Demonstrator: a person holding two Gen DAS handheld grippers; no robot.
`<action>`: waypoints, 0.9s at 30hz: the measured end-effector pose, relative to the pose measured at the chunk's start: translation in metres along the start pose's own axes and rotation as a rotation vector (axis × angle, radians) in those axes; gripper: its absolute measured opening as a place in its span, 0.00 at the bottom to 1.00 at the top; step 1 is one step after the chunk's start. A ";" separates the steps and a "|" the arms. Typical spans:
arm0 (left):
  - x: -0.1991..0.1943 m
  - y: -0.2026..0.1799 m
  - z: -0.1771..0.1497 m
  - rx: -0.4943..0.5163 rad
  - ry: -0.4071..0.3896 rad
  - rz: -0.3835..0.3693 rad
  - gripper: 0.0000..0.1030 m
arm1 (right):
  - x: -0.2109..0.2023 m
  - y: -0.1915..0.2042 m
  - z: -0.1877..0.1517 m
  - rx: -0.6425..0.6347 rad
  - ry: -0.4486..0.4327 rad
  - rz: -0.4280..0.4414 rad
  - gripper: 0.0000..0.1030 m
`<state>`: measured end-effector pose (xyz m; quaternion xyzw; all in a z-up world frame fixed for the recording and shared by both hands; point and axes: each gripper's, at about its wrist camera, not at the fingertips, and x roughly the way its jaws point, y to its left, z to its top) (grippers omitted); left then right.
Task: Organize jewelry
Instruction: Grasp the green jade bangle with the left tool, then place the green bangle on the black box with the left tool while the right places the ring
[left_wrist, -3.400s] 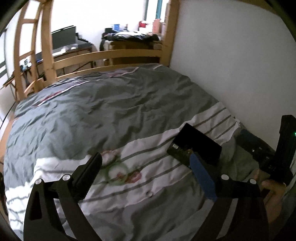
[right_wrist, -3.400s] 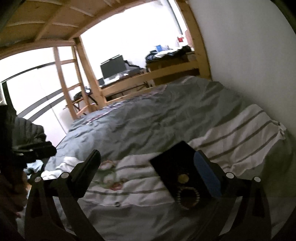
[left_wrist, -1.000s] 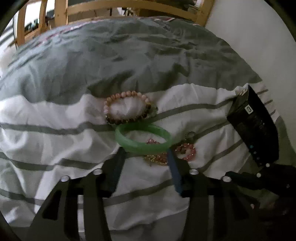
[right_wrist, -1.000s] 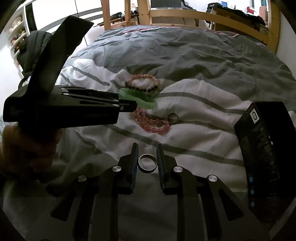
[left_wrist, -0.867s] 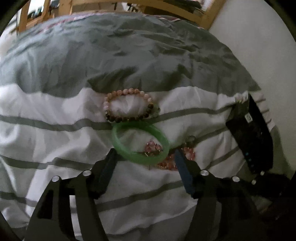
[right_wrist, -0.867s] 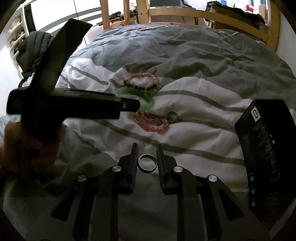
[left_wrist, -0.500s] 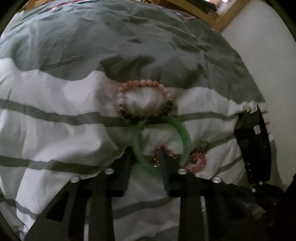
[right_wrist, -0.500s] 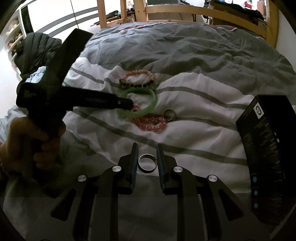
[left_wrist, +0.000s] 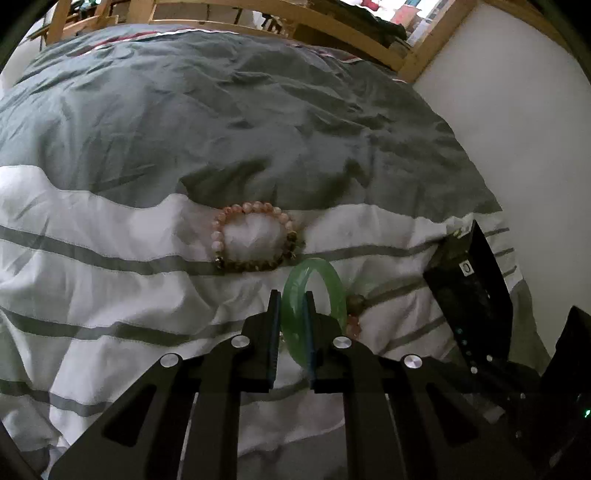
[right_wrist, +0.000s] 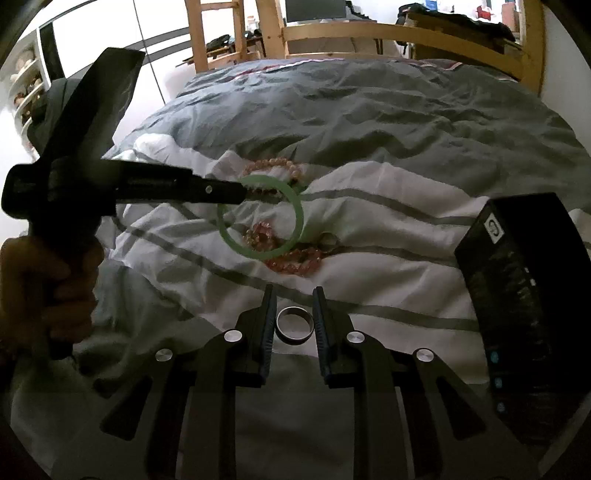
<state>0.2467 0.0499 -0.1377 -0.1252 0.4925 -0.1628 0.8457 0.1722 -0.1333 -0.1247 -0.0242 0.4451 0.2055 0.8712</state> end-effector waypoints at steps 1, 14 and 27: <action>0.000 -0.001 0.000 0.001 0.005 0.003 0.10 | -0.002 -0.001 0.000 0.001 -0.007 -0.004 0.20; -0.061 -0.043 0.011 0.081 -0.069 0.003 0.10 | -0.068 -0.008 0.012 0.008 -0.114 -0.067 0.20; -0.110 -0.105 0.014 0.201 -0.098 -0.039 0.10 | -0.138 -0.046 0.003 0.085 -0.198 -0.172 0.20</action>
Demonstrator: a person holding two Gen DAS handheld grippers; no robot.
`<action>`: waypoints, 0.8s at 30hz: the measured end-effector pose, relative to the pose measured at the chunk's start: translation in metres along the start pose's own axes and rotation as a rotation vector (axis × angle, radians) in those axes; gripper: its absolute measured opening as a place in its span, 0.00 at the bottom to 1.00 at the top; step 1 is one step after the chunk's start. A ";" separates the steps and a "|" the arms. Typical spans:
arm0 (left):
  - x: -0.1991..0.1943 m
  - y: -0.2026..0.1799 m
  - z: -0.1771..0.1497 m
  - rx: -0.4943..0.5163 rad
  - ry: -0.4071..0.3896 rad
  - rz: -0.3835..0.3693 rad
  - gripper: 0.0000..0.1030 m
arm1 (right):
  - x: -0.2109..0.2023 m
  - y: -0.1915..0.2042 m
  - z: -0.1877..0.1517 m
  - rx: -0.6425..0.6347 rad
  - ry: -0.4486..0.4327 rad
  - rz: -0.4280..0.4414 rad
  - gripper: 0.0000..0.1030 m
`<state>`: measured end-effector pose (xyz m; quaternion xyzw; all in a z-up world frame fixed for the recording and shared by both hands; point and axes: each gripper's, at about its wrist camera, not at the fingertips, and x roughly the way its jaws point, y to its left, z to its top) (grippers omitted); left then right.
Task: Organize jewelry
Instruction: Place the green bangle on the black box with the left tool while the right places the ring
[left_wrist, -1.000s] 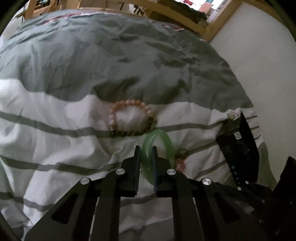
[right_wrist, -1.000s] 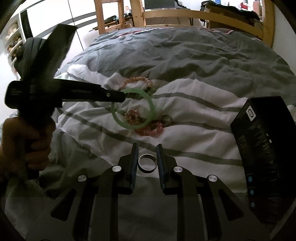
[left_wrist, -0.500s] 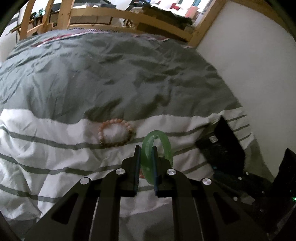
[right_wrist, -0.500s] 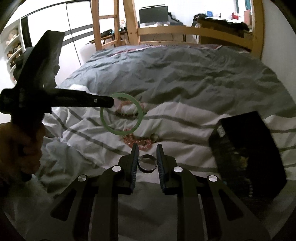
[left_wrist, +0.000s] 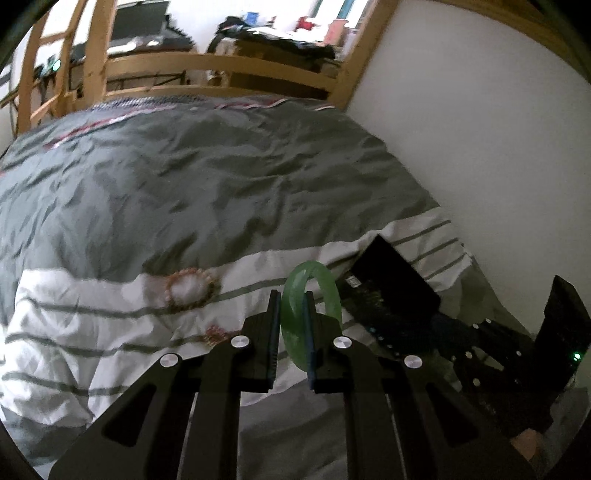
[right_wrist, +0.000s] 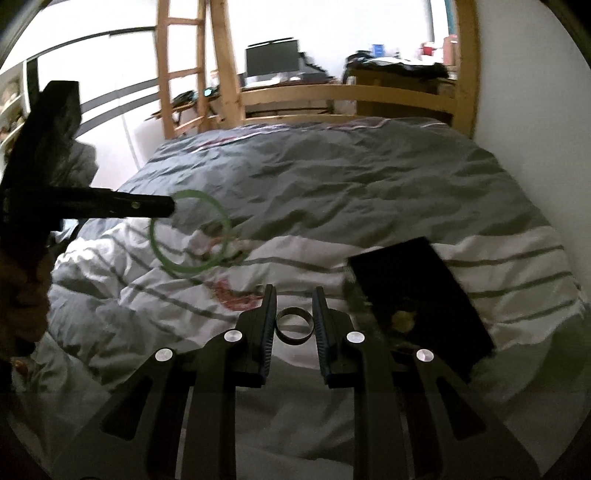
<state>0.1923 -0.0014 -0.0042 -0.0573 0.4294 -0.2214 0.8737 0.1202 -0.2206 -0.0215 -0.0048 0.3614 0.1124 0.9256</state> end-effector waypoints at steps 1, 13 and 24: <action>0.000 -0.008 0.003 0.017 -0.002 -0.006 0.10 | -0.003 -0.008 0.000 0.014 -0.006 -0.009 0.20; 0.034 -0.085 0.029 0.146 0.025 -0.051 0.11 | -0.015 -0.082 -0.012 0.140 -0.039 -0.089 0.20; 0.123 -0.148 0.047 0.241 0.111 -0.092 0.11 | 0.015 -0.114 -0.023 0.204 0.002 -0.030 0.20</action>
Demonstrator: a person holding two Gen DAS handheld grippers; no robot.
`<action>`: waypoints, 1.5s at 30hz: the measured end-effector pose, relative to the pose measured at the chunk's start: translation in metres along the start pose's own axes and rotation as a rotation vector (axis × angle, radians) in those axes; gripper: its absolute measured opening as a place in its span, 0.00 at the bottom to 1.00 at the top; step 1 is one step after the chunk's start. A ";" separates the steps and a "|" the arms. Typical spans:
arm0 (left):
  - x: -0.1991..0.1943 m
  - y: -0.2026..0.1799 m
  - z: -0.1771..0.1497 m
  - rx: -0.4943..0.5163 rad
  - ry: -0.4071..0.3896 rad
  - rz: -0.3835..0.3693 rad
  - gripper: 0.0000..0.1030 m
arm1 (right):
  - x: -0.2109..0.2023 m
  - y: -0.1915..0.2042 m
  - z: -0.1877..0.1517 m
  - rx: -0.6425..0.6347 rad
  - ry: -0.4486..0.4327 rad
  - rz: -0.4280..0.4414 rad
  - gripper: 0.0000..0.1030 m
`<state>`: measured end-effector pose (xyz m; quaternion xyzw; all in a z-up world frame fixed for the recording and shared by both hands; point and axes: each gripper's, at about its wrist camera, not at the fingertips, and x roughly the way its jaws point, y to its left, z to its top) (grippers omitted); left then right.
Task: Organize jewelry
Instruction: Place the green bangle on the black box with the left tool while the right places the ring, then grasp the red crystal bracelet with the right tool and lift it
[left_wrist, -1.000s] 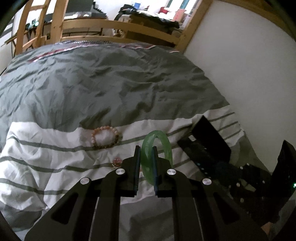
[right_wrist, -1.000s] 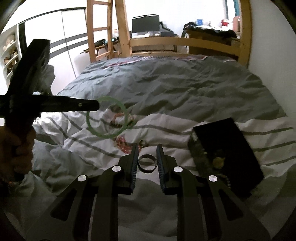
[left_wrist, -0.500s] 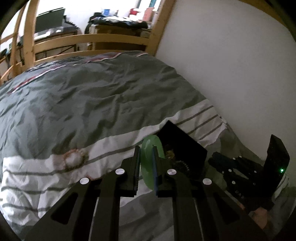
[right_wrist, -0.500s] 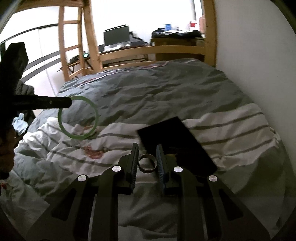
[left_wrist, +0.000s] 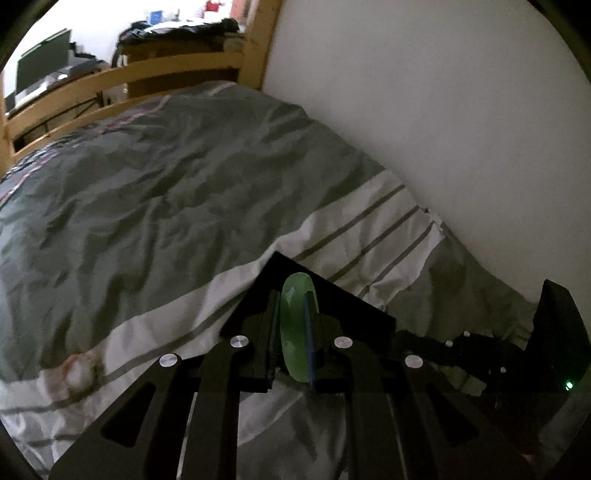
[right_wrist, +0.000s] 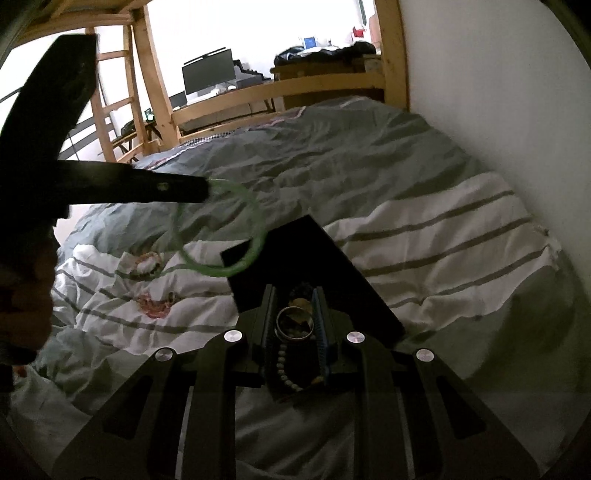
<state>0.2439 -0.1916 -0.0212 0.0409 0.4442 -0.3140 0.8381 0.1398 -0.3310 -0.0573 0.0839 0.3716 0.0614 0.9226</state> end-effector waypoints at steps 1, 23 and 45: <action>0.008 -0.001 0.001 0.004 0.011 -0.002 0.11 | 0.004 -0.004 -0.001 0.011 0.008 0.008 0.20; -0.010 0.015 -0.012 -0.013 -0.064 0.086 0.81 | 0.000 -0.001 -0.002 -0.007 -0.087 -0.039 0.90; -0.188 0.097 -0.101 -0.119 -0.219 0.336 0.91 | -0.043 0.148 -0.005 -0.240 -0.198 0.118 0.96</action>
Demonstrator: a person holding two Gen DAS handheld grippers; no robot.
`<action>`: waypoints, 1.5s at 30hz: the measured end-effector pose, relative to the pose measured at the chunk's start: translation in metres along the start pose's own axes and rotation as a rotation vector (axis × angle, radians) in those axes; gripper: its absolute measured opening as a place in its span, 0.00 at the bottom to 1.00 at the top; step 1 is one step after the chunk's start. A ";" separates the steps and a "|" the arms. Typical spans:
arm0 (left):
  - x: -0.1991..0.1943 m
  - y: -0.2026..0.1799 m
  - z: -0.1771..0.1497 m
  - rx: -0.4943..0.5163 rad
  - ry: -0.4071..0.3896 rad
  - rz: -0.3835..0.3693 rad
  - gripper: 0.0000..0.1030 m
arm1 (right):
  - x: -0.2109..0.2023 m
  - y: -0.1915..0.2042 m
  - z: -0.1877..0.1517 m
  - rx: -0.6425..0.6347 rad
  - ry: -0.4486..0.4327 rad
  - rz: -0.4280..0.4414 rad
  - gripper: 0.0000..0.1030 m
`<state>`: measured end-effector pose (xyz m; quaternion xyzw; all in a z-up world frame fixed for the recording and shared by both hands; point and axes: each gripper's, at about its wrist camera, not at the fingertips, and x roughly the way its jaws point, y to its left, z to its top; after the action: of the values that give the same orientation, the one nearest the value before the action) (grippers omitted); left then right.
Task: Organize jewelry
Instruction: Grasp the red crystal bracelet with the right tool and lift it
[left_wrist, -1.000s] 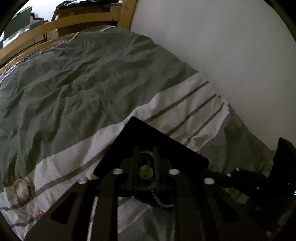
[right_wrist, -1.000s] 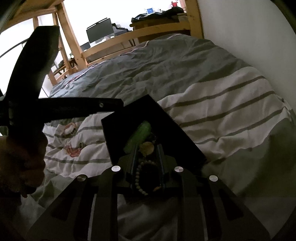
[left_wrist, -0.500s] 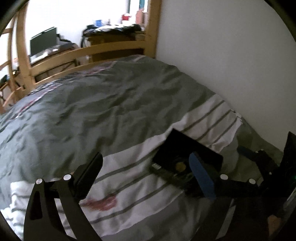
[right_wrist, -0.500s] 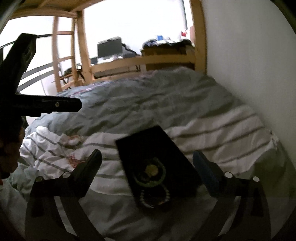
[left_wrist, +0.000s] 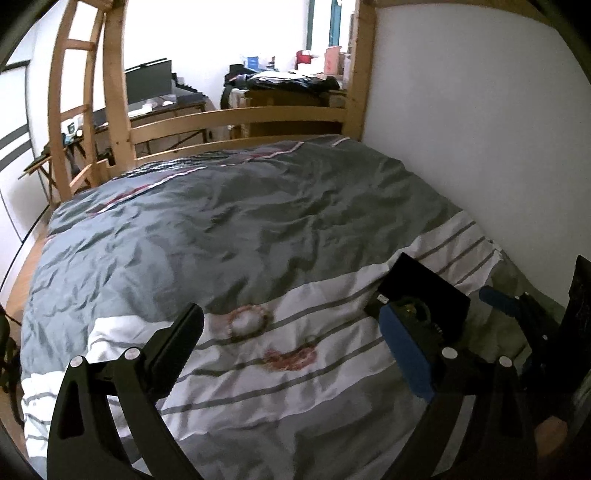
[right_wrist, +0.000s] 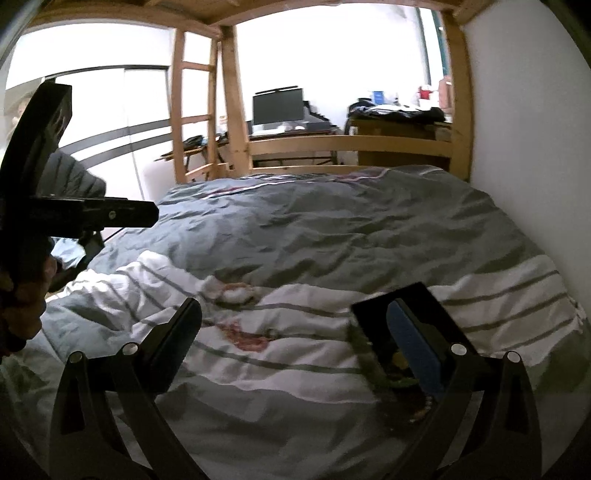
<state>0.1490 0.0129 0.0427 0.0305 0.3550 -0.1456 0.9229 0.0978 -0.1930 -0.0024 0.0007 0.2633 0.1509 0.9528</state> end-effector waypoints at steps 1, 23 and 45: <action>-0.001 0.004 -0.002 -0.007 -0.003 0.000 0.91 | 0.003 0.007 0.000 -0.013 0.006 0.009 0.96; 0.149 0.071 -0.039 -0.137 0.132 0.000 0.91 | 0.157 0.029 -0.058 0.103 0.339 0.188 0.78; 0.249 0.098 -0.072 -0.229 0.286 0.022 0.54 | 0.228 0.008 -0.091 0.305 0.440 0.256 0.28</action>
<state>0.3062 0.0565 -0.1813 -0.0505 0.4967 -0.0884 0.8619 0.2355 -0.1270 -0.1948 0.1441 0.4808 0.2250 0.8351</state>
